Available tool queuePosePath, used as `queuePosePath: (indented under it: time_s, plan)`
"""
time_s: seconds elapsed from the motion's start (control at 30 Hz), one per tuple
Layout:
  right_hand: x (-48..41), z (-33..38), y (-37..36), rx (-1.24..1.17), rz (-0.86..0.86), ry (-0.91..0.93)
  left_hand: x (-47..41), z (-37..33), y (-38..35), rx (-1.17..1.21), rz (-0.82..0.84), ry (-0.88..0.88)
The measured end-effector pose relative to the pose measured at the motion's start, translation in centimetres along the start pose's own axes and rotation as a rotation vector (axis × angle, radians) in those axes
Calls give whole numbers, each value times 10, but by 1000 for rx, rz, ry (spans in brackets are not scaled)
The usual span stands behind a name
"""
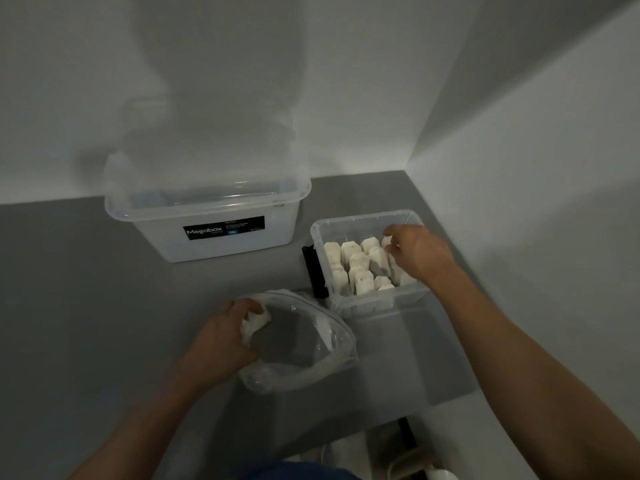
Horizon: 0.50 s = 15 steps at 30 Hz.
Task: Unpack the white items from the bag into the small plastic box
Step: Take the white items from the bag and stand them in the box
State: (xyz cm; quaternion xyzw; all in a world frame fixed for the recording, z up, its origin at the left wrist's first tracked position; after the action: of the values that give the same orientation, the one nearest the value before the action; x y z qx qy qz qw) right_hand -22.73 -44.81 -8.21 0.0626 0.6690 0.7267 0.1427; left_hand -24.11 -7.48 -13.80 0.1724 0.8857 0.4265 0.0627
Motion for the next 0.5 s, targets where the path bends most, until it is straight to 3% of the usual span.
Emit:
queuePosePath:
  time_s: [0.13, 0.2, 0.27, 0.33, 0.4, 0.5]
  plan:
    - [33, 33, 40, -312, -268, -58, -3, 7, 2, 19, 21, -29]
    - [64, 70, 57, -550, -316, -41, -4, 10, 4, 19, 31, -38]
    - [93, 110, 61, -787, -225, 9, -4, 11, 8, -5, 39, -57]
    - [114, 146, 47, -864, -6, 94, -5, 12, 11, -41, 49, -93]
    - [125, 175, 18, -741, 187, 209, -5, 13, 12, -63, 53, -134]
    - [125, 198, -37, -511, 251, 292, -3, 17, 14, -126, 51, -212]
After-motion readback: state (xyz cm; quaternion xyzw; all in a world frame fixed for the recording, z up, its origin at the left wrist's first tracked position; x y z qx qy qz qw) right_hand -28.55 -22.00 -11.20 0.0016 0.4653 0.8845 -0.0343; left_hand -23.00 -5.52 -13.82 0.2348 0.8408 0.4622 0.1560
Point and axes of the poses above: each hand's wrist, its own x-axis away from the middle knuckle, its own y-axis out of the back of the hand, z = x × y, the point moved 1 cm from there along -x, towards the middle knuckle, and after that the axes turned 11 degrees about -z, right-handed, at the moved point
